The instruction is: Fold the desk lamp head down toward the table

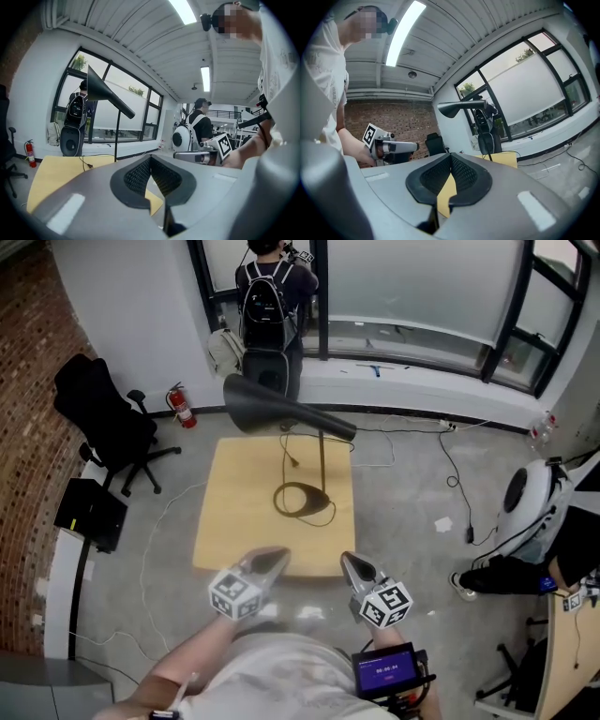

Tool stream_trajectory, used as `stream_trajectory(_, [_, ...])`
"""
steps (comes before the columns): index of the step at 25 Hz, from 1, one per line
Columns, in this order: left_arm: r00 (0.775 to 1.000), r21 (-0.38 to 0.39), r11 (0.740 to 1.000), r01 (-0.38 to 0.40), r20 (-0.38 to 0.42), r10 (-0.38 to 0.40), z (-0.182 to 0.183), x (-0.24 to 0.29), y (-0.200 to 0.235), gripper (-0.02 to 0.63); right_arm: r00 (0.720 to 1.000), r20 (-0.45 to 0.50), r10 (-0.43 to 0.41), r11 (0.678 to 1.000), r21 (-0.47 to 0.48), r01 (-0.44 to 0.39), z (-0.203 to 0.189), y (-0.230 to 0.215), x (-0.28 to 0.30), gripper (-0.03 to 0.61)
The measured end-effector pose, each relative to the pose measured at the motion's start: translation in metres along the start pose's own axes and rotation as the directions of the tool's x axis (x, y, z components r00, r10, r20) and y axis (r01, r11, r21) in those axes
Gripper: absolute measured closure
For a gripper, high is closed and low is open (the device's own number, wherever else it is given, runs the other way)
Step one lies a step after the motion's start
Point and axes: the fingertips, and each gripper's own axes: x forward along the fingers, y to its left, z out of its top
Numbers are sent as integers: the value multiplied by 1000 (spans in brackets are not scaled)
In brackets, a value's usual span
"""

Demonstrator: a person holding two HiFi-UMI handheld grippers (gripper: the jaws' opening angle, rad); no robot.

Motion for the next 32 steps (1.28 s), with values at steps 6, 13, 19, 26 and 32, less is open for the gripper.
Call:
stream_trajectory(6, [999,-5,1000,29,17,-28,3,17,15,612,999,2,-36,999,-12,36,5,-18,8,565])
stream_trajectory(13, [998,-13,999,35,57,-34,30,29,54,612,999,-1,-44,997,-71,44,35,-25,46,565])
stream_trajectory(19, [995,18,999,27,93,-28,60,41,90,612,998,2,-57,994,-96,57,62,-38,89,565])
stream_trajectory(26, [994,3,1000,28,103,-28,66,52,116,612,996,12,-91,989,-119,92,76,-51,103,565])
stream_trajectory(32, [992,18,999,42,118,-44,77,56,142,612,995,15,-103,981,-162,104,85,-50,126,565])
